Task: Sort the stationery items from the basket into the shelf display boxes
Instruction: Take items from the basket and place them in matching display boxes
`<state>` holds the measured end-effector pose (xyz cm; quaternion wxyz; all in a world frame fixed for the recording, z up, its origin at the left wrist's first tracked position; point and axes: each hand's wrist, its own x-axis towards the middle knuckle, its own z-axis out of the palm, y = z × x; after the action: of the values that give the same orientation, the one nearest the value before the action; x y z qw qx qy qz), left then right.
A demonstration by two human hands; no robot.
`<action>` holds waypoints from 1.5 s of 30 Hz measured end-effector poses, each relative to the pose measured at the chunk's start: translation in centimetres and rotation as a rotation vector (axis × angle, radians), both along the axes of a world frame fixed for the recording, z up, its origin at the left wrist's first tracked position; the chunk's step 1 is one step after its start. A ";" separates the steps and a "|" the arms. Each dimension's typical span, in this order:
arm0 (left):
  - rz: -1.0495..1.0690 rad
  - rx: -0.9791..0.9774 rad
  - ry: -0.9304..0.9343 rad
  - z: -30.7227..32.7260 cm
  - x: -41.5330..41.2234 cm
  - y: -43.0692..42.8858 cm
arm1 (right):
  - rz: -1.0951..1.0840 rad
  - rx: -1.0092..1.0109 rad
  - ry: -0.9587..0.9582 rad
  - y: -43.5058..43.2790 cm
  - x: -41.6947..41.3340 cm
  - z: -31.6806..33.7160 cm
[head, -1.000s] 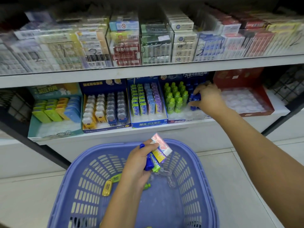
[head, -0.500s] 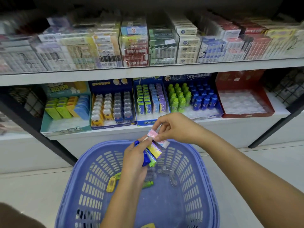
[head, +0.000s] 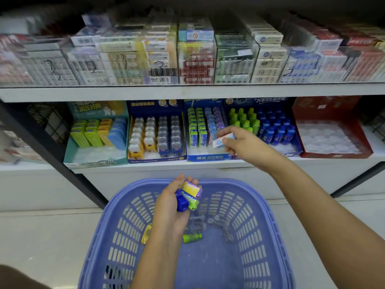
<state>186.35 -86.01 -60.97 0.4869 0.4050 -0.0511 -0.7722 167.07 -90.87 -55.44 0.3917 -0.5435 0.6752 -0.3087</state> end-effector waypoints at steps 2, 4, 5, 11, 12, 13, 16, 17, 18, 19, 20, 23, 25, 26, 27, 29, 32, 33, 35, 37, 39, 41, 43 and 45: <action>0.015 0.004 -0.009 -0.3 0.3 -0.4 | 0.047 -0.098 0.310 -0.6 0.0 0.2; 0.017 -0.001 -0.029 -0.5 0.5 -0.7 | 0.056 -0.231 0.470 -1.1 0.1 0.5; 0.016 -0.003 -0.042 -0.5 0.6 -0.8 | 0.042 -0.284 0.488 -1.2 0.1 0.6; 0.012 -0.017 -0.094 -1.0 0.9 -1.2 | 0.109 -0.435 0.527 -1.9 0.6 -0.1; 0.013 -0.019 -0.089 -1.1 1.0 -1.2 | 0.128 -0.450 0.553 -2.0 0.8 -0.3; 0.015 -0.020 -0.080 -1.1 1.1 -1.3 | 0.138 -0.457 0.573 -2.0 1.0 -0.5; 0.020 -0.014 -0.069 -1.2 1.1 -1.4 | 0.093 -0.446 0.550 -2.3 1.0 -0.7; 0.018 -0.014 -0.069 -1.3 1.1 -1.5 | 0.076 -0.432 0.529 -2.4 0.9 -0.7; 0.011 -0.018 -0.071 -1.3 1.1 -1.5 | 0.067 -0.410 0.505 -2.6 0.7 -0.5; -0.002 -0.024 -0.079 -1.3 1.1 -1.5 | 0.066 -0.381 0.479 -2.7 0.5 -0.3; -0.017 -0.032 -0.093 -1.3 1.1 -1.5 | 0.069 -0.348 0.457 -2.9 0.3 -0.1; -0.041 -0.055 -0.131 -1.4 1.1 -1.5 | 0.083 -0.284 0.420 -3.3 -0.3 0.4; -0.045 -0.072 -0.134 -1.3 1.1 -1.5 | 0.082 -0.288 0.419 -3.5 -0.6 0.5; -0.048 -0.081 -0.136 -1.3 1.2 -1.5 | 0.087 -0.301 0.435 -3.6 -0.6 0.4; -0.052 -0.092 -0.140 -1.2 1.2 -1.5 | 0.101 -0.315 0.458 -3.7 -0.5 0.2; -0.056 -0.106 -0.150 -1.2 1.3 -1.5 | 0.125 -0.337 0.485 -3.8 0.0 -0.4; -0.056 -0.113 -0.166 -1.1 1.3 -1.4 | 0.054 -0.377 0.428 -3.8 0.2 -1.3; -0.054 -0.113 -0.170 -1.1 1.3 -1.4 | 0.027 -0.396 0.421 -3.8 0.2 -1.5; -0.044 -0.102 -0.174 -1.2 1.3 -1.5 | 0.017 -0.445 0.465 -3.8 0.1 -2.2; -0.026 -0.077 -0.191 -1.3 1.3 -1.5 | 0.033 -0.481 0.542 -3.7 0.2 -2.5; -0.010 -0.060 -0.201 -1.3 1.4 -1.5 | 0.063 -0.472 0.595 -3.7 0.4 -2.3; 0.005 -0.045 -0.199 -1.2 1.4 -1.4 | 0.081 -0.437 0.650 -3.5 0.6 -1.8; 0.017 -0.028 -0.187 -0.9 1.4 -1.2 | 0.107 -0.429 0.683 -2.8 1.4 -1.1; 0.009 -0.013 -0.169 -0.5 1.4 -0.9 | 0.268 -0.406 0.628 -1.2 2.8 -0.6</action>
<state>187.77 -86.94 -61.51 0.4870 0.4657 -0.0954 -0.7327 169.83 -92.07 -56.05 0.0875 -0.7612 0.6106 -0.2005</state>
